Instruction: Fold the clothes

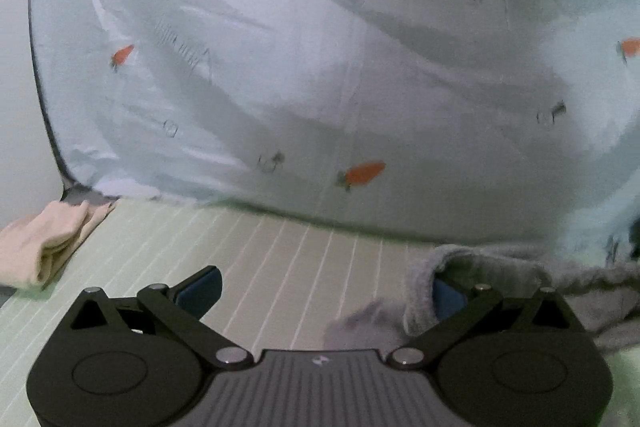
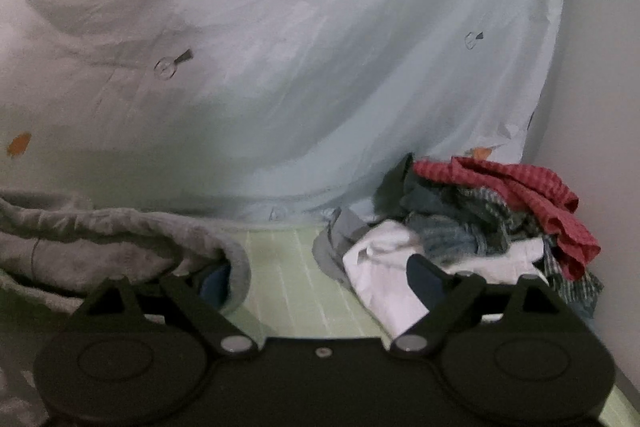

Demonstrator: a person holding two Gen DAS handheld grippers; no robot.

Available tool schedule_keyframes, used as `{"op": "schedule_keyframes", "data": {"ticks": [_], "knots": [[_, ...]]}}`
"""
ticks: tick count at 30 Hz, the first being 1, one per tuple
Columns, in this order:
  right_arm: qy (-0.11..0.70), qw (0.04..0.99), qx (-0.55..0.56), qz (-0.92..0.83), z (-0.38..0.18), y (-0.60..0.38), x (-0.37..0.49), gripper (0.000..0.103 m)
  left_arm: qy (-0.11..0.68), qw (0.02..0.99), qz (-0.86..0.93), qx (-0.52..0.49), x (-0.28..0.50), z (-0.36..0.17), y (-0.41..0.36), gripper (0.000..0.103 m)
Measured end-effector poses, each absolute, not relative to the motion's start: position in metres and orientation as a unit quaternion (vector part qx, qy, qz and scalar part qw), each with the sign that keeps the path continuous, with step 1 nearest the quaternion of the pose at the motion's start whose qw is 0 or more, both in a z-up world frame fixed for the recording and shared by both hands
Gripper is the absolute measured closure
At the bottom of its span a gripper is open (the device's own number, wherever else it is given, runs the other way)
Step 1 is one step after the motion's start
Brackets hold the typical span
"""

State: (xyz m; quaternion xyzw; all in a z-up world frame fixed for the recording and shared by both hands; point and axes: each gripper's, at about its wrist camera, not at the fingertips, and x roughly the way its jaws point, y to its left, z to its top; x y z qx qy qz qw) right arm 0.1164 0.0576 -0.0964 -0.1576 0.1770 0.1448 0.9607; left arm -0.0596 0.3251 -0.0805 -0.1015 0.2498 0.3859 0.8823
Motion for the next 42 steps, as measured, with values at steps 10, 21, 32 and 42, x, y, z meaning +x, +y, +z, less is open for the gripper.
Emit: {"op": "schedule_keyframes", "data": {"ticks": [10,21,32,42], "knots": [[0.257,0.932,-0.184,0.175,-0.135,0.049,0.091,0.012,0.348,0.876,0.321,-0.096,-0.077,-0.121,0.314,0.0],[0.266,0.933,-0.116,0.212,-0.122,0.077,0.108,0.003,0.297,0.912,0.247,-0.135,-0.086,-0.095,0.33,0.0],[0.397,0.885,-0.067,0.235,-0.154,0.102,0.145,0.003,0.362,0.887,0.267,-0.104,-0.029,-0.13,0.325,0.0],[0.425,0.863,-0.088,0.258,-0.159,0.066,0.103,0.002,0.438,0.852,0.263,-0.116,-0.076,-0.153,0.316,0.0]]}}
